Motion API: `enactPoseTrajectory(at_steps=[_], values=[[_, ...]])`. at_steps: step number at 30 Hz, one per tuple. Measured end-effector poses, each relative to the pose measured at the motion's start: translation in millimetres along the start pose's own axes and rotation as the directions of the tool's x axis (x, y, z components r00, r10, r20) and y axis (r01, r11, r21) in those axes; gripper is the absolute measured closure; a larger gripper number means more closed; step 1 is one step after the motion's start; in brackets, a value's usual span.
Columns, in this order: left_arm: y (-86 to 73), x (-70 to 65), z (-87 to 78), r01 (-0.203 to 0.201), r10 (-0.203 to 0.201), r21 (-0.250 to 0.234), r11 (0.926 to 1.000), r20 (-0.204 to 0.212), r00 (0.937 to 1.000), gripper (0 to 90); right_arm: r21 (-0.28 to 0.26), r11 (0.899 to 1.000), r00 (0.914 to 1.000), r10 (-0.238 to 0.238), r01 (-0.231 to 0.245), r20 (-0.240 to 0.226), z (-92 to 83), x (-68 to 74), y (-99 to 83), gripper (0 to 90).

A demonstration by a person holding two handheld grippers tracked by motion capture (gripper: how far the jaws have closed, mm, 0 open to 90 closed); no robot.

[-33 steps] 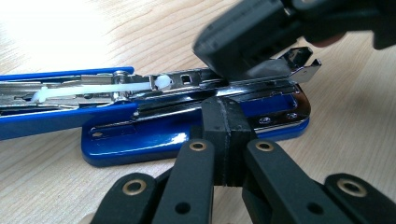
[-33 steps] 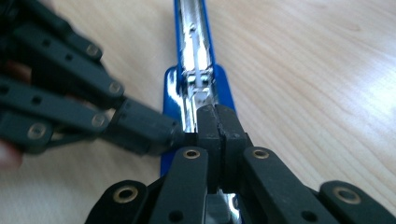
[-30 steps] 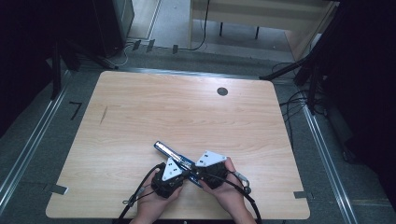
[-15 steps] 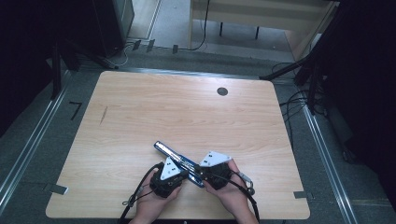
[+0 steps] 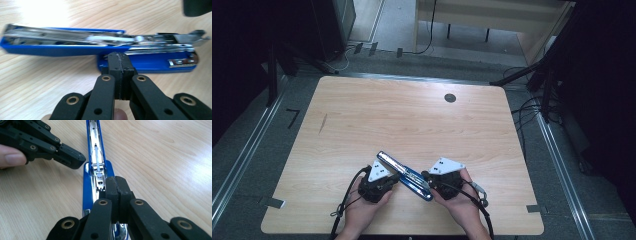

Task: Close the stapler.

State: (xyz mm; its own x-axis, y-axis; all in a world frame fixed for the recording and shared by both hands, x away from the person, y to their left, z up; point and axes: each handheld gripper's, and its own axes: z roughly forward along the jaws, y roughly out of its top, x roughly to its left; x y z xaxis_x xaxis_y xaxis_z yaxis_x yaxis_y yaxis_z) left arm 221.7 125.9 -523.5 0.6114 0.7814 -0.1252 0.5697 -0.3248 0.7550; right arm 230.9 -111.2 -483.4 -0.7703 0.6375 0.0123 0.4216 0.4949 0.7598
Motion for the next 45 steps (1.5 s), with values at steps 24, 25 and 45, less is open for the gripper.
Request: enactPoseTrajectory(at_steps=[24,25,45], values=[[-1.4,25.2,4.9,0.070,-0.069,0.010,0.9975,-0.040,0.9968,90.0,0.014,1.000,0.9996,0.014,-0.014,-0.024,41.8,10.1,35.8,90.0],[-1.3,25.4,5.1,0.068,-0.068,0.012,0.9976,-0.040,0.9969,90.0,0.015,1.000,0.9995,0.012,-0.011,-0.029,44.7,10.7,36.4,90.0],[-1.1,24.5,8.6,0.079,-0.078,0.013,0.9968,-0.049,0.9958,90.0,0.030,0.999,0.9995,-0.019,0.019,-0.026,76.5,22.1,53.8,90.0]])
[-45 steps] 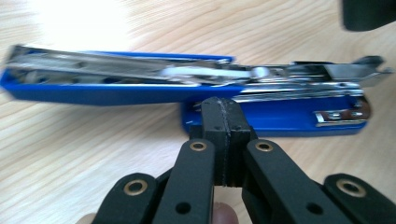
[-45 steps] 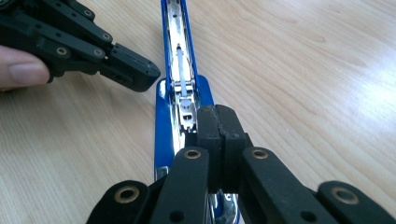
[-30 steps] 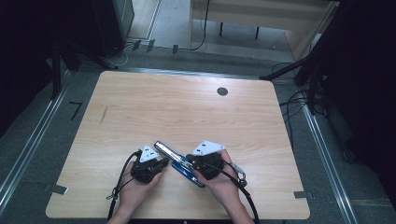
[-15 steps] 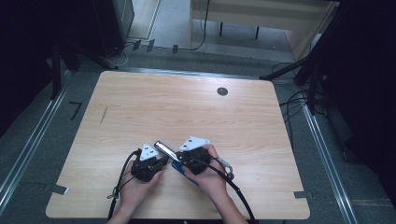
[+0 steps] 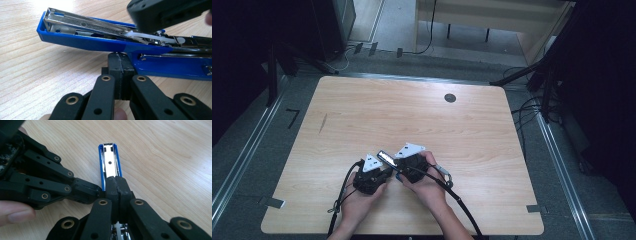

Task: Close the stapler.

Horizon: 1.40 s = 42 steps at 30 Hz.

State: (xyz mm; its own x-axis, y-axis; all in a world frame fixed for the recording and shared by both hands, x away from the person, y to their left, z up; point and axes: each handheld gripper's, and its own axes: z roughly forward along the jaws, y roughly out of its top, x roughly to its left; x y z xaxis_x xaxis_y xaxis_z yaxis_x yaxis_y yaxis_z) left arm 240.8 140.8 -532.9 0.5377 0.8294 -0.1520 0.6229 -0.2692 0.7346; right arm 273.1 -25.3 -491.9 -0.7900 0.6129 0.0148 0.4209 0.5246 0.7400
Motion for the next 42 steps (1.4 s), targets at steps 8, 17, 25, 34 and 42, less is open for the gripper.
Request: enactPoseTrajectory(at_steps=[8,17,25,34,42], values=[[-0.2,-0.4,0.8,-0.001,0.001,0.001,1.0000,0.000,1.0000,90.0,0.018,1.000,0.9999,-0.006,0.006,0.010,7.9,2.7,-0.1,90.0],[0.7,-2.4,-1.0,0.001,-0.001,-0.028,0.9996,-0.010,0.9999,90.0,0.009,1.000,0.9999,0.001,-0.001,0.014,7.1,-0.2,3.3,90.0],[1.3,-3.1,-2.7,-0.004,0.004,-0.056,0.9984,0.004,1.0000,90.0,-0.005,1.000,0.9997,-0.009,0.009,0.023,0.4,1.9,4.8,90.0],[-0.1,-11.3,-8.5,-0.012,0.016,-0.067,0.9977,0.067,0.9976,90.0,-0.019,1.000,0.9997,-0.013,0.014,0.022,-7.5,1.4,3.3,90.0],[-6.9,-16.7,-8.3,0.014,-0.005,-0.076,0.9970,0.113,0.9936,90.0,-0.030,0.999,0.9996,-0.018,0.018,0.021,-16.8,0.9,2.2,90.0]])
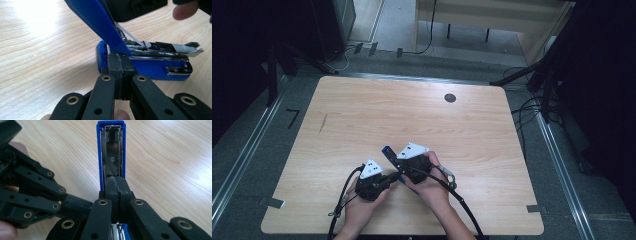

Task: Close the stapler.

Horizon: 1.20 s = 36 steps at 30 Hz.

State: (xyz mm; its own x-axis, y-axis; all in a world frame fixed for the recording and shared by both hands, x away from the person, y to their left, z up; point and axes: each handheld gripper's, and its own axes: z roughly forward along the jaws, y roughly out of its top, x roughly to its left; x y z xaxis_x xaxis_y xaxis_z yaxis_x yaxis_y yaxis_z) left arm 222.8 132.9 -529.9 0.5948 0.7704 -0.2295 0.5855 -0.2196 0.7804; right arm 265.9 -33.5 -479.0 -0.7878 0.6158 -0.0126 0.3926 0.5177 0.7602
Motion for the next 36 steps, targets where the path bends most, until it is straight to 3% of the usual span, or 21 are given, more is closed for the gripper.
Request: enactPoseTrajectory(at_steps=[12,16,19,25,36], values=[[-3.3,-18.3,8.2,-0.082,0.082,0.001,0.9967,0.026,0.9963,90.0,-0.030,0.999,0.9996,0.026,-0.026,-0.006,-10.7,-1.5,-2.0,90.0],[-2.8,-18.0,8.9,-0.074,0.074,-0.001,0.9972,0.025,0.9969,90.0,-0.043,0.999,0.9994,0.032,-0.032,-0.009,-14.2,-2.2,-3.9,90.0],[-2.7,-19.8,10.1,-0.076,0.076,0.007,0.9971,0.019,0.9969,90.0,-0.045,0.998,0.9993,0.035,-0.036,-0.013,-17.1,-3.0,-5.6,90.0],[-2.2,-24.7,12.9,-0.116,0.116,0.038,0.9926,-0.009,0.9932,90.0,-0.061,0.996,0.9981,0.056,-0.057,-0.028,-23.2,-7.2,-10.7,90.0],[-3.2,-30.3,13.5,-0.157,0.159,0.041,0.9868,-0.045,0.9863,90.0,-0.059,0.995,0.9961,0.077,-0.079,-0.042,-42.4,-9.3,-27.0,90.0]])
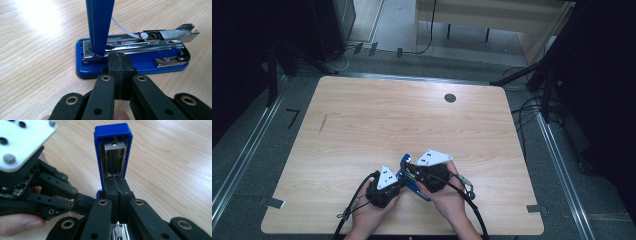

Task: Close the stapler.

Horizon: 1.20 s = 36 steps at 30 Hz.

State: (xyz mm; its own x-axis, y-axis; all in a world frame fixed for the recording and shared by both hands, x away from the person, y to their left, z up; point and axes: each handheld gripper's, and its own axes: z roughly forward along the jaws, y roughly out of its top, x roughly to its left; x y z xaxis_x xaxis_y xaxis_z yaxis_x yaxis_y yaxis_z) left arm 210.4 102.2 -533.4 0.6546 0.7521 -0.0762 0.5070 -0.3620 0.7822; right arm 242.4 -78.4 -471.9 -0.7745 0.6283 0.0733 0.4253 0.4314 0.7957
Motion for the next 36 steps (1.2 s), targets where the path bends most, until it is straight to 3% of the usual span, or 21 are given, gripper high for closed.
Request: enactPoseTrajectory(at_steps=[12,21,29,36], values=[[0.0,1.3,-0.1,0.001,-0.001,0.012,0.9999,0.007,1.0000,90.0,-0.019,1.000,0.9999,0.001,-0.002,-0.014,-1.7,5.5,-0.6,90.0],[0.2,2.3,0.5,0.010,-0.011,0.012,0.9999,0.018,0.9998,90.0,-0.051,0.998,0.9989,0.021,-0.023,-0.042,-13.6,-1.7,3.6,90.0],[0.5,2.8,0.6,0.008,-0.009,0.010,0.9999,0.019,0.9998,90.0,-0.081,0.996,0.9988,0.048,-0.049,-0.006,-24.4,-10.6,10.3,90.0],[1.3,3.4,1.4,0.020,-0.020,-0.006,0.9998,0.021,0.9996,90.0,-0.099,0.995,0.9994,0.032,-0.031,0.013,-29.5,-11.7,25.7,90.0]])
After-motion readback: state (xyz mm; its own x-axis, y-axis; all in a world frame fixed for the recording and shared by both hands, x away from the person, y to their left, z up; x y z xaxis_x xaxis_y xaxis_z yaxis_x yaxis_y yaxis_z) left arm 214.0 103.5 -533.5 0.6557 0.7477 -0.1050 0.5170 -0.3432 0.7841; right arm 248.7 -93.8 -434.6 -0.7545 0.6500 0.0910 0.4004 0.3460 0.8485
